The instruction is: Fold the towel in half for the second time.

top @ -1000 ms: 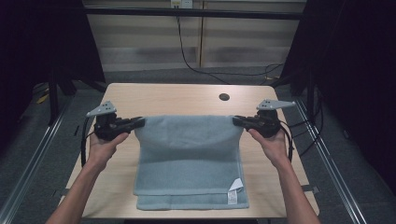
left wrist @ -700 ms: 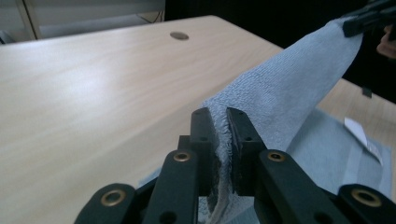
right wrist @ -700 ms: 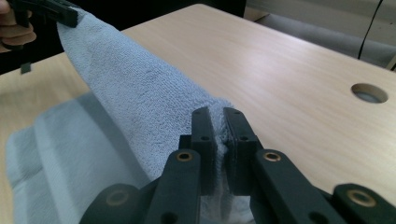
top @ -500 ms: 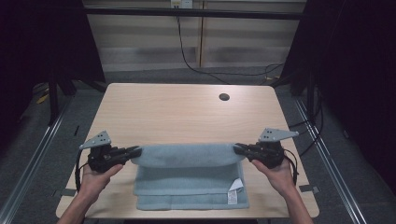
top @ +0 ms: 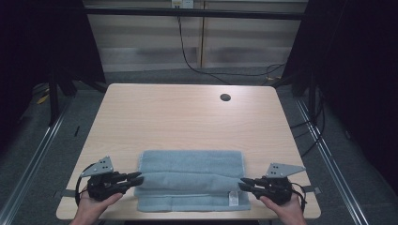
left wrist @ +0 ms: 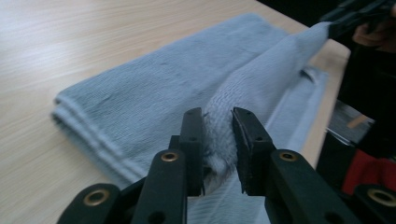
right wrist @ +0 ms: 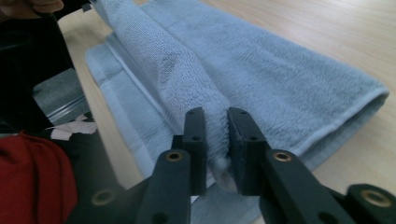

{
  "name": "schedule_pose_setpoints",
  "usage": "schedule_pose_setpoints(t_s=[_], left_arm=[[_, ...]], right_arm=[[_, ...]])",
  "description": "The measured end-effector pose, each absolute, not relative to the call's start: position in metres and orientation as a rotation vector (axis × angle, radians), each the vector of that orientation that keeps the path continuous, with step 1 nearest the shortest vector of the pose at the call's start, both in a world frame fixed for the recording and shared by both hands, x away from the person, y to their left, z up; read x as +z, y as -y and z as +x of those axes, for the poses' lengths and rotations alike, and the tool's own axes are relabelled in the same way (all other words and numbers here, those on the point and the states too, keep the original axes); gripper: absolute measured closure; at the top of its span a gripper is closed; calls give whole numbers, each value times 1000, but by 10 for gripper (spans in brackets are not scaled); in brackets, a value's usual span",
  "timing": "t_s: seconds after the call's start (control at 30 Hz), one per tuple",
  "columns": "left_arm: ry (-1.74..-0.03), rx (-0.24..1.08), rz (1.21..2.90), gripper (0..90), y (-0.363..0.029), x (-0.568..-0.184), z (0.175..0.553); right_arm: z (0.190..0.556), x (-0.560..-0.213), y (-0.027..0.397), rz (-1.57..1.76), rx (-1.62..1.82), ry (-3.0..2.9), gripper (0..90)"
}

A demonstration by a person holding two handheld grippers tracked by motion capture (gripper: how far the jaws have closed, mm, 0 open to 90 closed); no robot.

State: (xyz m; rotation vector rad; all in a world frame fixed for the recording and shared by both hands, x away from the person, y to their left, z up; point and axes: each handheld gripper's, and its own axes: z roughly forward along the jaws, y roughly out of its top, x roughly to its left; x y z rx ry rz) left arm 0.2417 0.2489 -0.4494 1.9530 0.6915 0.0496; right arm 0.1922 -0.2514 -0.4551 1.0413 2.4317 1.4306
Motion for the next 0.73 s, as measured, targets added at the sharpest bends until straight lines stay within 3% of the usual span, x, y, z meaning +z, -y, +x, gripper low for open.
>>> schedule_pose_setpoints(t_s=[0.13, 0.27, 0.43, 0.53, 0.73], left_arm=[[-700, 57, 1879, 649, -251, -437, 252], [-728, 78, 1864, 616, -250, -439, 262], [-843, 109, 1891, 479, -252, -459, 284], [-857, 73, 1866, 471, -257, -466, 286], [-924, 178, 1884, 359, -270, -474, 285]], right_arm=[[192, -446, 261, 1069, 1508, -2347, 705], [199, -443, 261, 1081, 1500, -2321, 665], [220, -451, 261, 1160, 1457, -2242, 586], [226, -457, 265, 1231, 1461, -2186, 525], [225, -459, 269, 1260, 1449, -2158, 449]])
